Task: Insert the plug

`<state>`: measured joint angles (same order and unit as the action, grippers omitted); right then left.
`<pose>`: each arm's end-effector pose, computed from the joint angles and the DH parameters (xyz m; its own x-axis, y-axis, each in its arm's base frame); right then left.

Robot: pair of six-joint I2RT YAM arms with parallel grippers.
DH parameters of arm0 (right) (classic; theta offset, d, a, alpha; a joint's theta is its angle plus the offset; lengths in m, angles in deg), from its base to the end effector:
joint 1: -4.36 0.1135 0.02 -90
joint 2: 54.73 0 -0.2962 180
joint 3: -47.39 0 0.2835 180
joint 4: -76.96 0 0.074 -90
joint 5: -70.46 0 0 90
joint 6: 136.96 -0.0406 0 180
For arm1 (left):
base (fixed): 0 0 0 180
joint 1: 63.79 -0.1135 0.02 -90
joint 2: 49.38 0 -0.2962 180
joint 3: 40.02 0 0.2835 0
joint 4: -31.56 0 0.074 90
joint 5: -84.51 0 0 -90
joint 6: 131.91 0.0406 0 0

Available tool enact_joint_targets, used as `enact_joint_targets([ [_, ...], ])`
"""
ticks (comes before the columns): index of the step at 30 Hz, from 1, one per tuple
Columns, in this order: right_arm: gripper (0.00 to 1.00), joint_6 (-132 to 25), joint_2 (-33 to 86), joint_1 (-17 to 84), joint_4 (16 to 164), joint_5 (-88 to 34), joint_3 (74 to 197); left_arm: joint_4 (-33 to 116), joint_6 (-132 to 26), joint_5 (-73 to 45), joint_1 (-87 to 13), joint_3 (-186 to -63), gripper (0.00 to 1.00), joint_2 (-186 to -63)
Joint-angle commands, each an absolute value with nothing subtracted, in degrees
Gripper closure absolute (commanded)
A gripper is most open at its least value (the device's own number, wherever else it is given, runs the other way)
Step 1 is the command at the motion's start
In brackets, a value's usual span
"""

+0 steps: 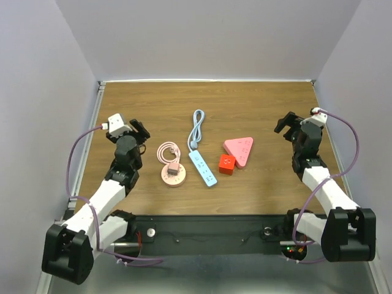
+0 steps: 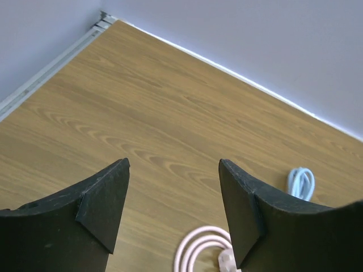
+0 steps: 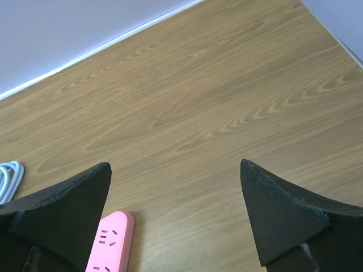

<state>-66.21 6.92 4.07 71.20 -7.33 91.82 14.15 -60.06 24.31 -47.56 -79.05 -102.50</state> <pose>0.2615 -0.0099 0.2677 -0.1176 0.3228 -0.9391 0.2659 0.9214 0.2834 0.2229 -0.0439 0.2877 0.1257 -0.3181 -0.9397 -0.2049 0.9185 -0.3383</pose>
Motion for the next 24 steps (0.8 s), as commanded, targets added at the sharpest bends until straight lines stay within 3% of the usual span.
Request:
enact_joint_targets([
  [1, 0.0, -65.7, 7.6, 4.2, 71.4, -8.2, 95.2, 15.3, -58.7, 28.9, -41.0, -79.4, 0.25, -100.2],
  [13, 0.0, -67.3, 10.7, 4.2, 73.4, -12.2, 96.7, 26.4, -63.7, 6.1, -31.9, -76.8, 0.24, -98.7],
  [24, 0.0, -67.0, 11.6, 4.2, 76.6, -15.0, 98.6, 32.7, -66.4, 8.0, -23.8, -80.2, 0.24, -107.6],
])
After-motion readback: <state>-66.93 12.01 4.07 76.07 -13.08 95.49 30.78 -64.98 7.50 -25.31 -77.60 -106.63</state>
